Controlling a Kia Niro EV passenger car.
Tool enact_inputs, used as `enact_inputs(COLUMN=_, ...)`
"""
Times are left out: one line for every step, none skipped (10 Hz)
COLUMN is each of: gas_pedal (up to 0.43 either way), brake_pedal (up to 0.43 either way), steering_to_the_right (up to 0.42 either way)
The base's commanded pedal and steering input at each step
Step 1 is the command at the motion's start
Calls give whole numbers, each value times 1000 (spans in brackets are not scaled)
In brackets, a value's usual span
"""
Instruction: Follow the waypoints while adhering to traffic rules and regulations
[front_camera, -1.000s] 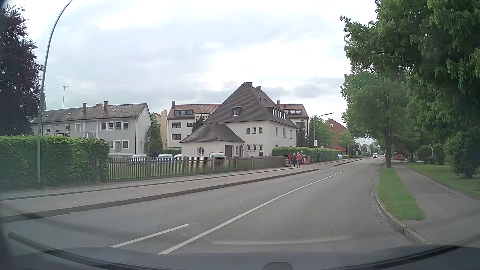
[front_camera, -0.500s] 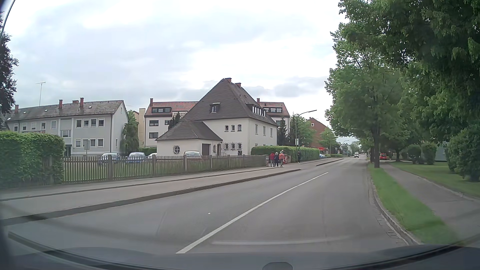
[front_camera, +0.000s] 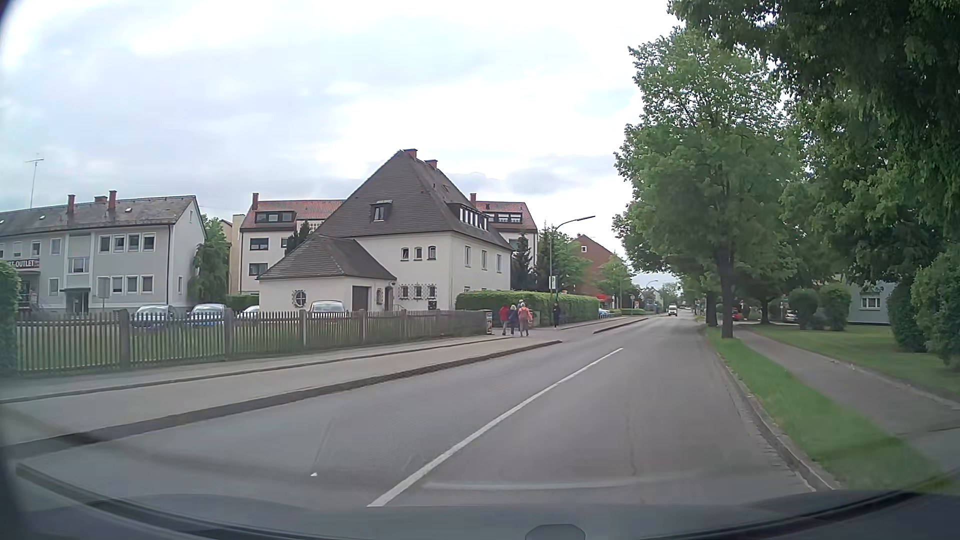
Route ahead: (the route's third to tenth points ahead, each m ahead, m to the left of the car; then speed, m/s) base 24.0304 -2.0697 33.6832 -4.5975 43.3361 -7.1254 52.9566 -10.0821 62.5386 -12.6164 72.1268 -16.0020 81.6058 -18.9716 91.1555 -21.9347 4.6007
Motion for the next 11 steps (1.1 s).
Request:
enact_inputs(gas_pedal=157, brake_pedal=0, steering_to_the_right=142)
enact_inputs(gas_pedal=169, brake_pedal=0, steering_to_the_right=141)
enact_inputs(gas_pedal=169, brake_pedal=0, steering_to_the_right=140)
enact_inputs(gas_pedal=169, brake_pedal=0, steering_to_the_right=140)
enact_inputs(gas_pedal=169, brake_pedal=0, steering_to_the_right=140)
enact_inputs(gas_pedal=169, brake_pedal=0, steering_to_the_right=139)
enact_inputs(gas_pedal=169, brake_pedal=0, steering_to_the_right=137)
enact_inputs(gas_pedal=169, brake_pedal=0, steering_to_the_right=135)
enact_inputs(gas_pedal=169, brake_pedal=0, steering_to_the_right=132)
enact_inputs(gas_pedal=169, brake_pedal=0, steering_to_the_right=127)
enact_inputs(gas_pedal=169, brake_pedal=0, steering_to_the_right=118)
